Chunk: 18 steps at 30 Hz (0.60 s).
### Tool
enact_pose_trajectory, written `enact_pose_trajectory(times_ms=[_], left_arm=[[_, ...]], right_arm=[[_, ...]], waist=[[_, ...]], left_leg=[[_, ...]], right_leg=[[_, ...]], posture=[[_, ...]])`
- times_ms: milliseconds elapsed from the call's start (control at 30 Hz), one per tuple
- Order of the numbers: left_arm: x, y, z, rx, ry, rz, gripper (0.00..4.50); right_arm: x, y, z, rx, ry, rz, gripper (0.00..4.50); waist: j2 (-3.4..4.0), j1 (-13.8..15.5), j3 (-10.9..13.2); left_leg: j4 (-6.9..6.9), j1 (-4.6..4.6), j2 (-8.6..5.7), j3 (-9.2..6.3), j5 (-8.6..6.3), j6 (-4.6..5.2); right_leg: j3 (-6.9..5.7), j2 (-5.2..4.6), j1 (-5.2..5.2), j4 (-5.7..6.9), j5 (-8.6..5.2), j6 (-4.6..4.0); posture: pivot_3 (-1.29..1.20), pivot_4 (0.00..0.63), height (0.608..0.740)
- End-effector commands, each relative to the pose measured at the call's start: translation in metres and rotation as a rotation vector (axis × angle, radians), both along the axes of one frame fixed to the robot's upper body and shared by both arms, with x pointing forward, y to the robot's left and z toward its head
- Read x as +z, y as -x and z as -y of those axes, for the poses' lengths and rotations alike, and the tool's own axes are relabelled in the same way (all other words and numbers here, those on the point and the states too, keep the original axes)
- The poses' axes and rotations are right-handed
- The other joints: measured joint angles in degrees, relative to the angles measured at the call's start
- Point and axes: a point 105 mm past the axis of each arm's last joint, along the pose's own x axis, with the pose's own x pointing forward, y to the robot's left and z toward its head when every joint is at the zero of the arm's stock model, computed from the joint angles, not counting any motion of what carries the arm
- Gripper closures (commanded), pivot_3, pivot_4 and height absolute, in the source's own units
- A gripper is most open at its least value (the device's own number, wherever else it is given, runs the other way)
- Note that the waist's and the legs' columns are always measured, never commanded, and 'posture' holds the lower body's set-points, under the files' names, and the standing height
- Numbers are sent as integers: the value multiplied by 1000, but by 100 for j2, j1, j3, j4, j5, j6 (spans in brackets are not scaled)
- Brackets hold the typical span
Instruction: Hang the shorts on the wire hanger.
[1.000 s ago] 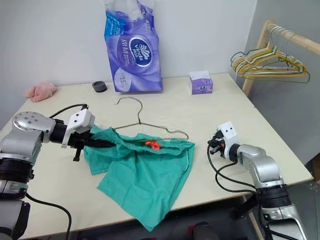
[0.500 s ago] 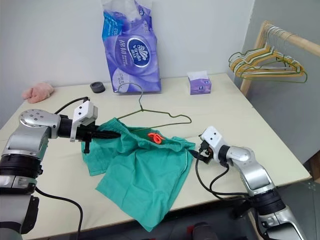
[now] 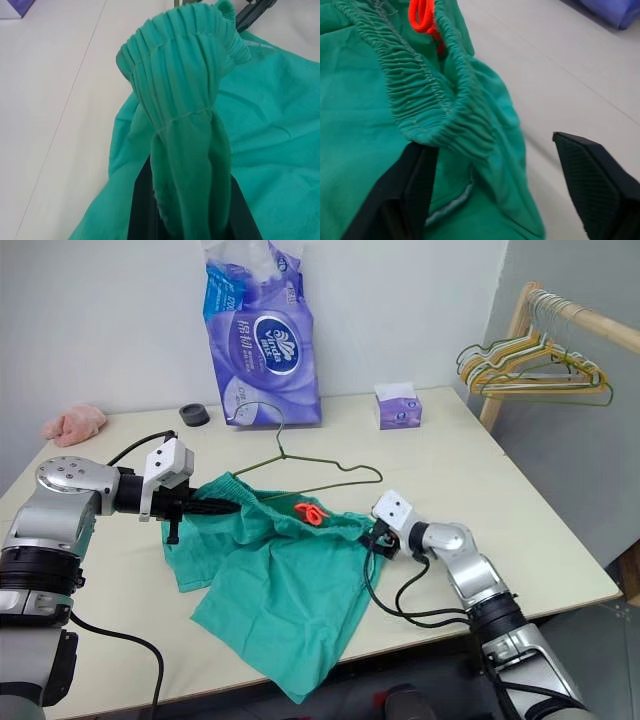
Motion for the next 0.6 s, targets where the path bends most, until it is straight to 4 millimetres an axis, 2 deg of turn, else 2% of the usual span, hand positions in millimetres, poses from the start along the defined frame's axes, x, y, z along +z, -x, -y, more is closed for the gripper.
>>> enact_pose_trajectory(times_ms=[33, 233, 267, 433, 600], left_arm=[[19, -1, -2, 7, 26, 68, 4500], [20, 0, -4, 12, 30, 72, 4500], [21, 0, -4, 10, 35, 68, 4500], [31, 12, 0, -38, 75, 11, 4500], [45, 29, 3, -116, 65, -59, 4500]], right_arm=[[14, 0, 2, -20, -88, -14, 2169], [18, 2, 5, -81, -204, -101, 4295], [19, 2, 6, -95, -226, -119, 4452], [21, 5, 14, -146, -319, -237, 4452], [16, 4, 38, -231, -320, -334, 4452]], waist=[[0, 0, 0], [0, -1, -1], [0, -2, -1], [0, -1, -1], [1, 2, -1]], left_leg=[[0, 0, 0, 0, 0, 0], [0, 0, 0, -2, 0, 0], [0, 0, 1, -3, 0, 0], [0, 0, 0, -4, 0, 0], [-1, -1, -2, -6, 0, 0]], right_leg=[[0, 0, 0, 0, 0, 0], [0, 0, 0, 1, 0, 0], [0, 0, -1, 2, 0, 0], [1, 0, -1, 3, 0, 0], [0, 0, 0, 4, 0, 0]], posture=[[-142, 4, 740], [-145, 3, 740], [-145, 3, 740], [-146, 2, 740], [-141, 2, 740]])
